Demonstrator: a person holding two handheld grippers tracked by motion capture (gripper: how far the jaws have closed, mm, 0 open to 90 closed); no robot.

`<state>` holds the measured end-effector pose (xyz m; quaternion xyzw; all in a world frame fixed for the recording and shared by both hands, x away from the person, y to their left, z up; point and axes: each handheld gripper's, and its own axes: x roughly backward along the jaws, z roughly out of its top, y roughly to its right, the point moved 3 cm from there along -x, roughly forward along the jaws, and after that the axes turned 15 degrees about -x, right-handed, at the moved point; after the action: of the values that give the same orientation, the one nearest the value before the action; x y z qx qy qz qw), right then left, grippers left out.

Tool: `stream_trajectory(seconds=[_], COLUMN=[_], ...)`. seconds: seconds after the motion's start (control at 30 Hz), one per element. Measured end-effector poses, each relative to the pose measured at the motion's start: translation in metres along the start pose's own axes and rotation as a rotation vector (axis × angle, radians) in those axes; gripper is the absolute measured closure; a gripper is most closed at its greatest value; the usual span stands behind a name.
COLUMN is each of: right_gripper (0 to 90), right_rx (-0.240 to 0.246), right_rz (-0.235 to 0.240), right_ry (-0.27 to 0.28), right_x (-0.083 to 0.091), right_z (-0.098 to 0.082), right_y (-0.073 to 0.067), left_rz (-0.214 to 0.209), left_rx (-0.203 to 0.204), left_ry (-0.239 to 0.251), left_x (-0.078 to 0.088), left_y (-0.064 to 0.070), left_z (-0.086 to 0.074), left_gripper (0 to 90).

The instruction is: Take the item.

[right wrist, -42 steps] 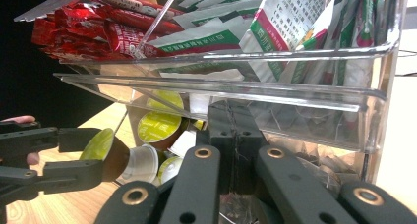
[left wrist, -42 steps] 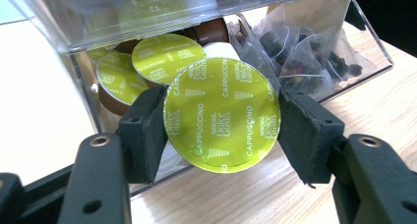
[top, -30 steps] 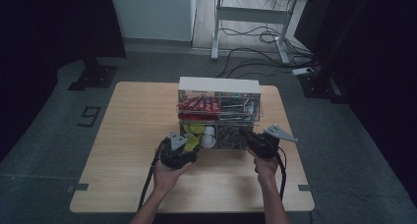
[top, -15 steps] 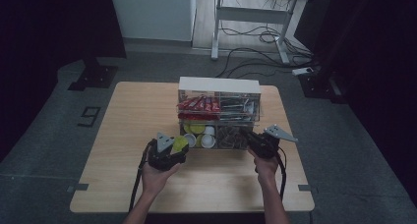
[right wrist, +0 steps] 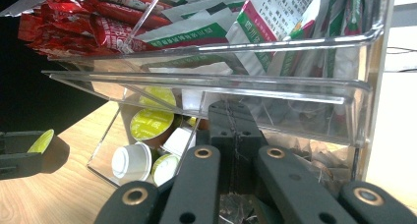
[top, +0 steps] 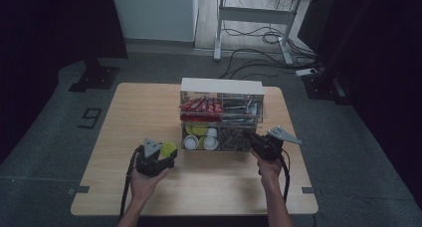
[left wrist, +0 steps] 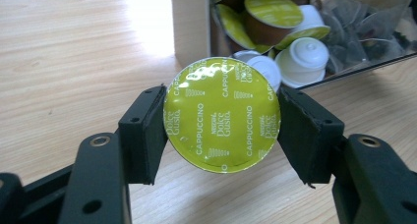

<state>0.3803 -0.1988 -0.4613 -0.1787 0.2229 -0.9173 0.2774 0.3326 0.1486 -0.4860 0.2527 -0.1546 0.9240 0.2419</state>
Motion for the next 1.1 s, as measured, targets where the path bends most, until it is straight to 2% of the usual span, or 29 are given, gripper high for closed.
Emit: stream_trajectory(seconds=[0.33, 0.63, 1.1], right_gripper=[89.4, 89.4, 89.5], right_rx=[-0.002, 0.000, -0.001], right_rz=[-0.005, -0.007, -0.011], right_ry=[0.005, 0.009, 0.004], right_x=[0.001, 0.001, 0.001], right_z=[0.000, 0.000, -0.001], right_y=[0.000, -0.001, 0.001], left_rz=[0.026, 0.055, 0.068], left_rx=[0.026, 0.059, 0.060], left_ry=[-0.021, -0.083, -0.164], left_x=[0.003, -0.002, -0.019], left_y=[-0.014, -0.031, -0.035], left_z=[-0.015, -0.038, -0.054], left_gripper=[38.4, 38.4, 38.3])
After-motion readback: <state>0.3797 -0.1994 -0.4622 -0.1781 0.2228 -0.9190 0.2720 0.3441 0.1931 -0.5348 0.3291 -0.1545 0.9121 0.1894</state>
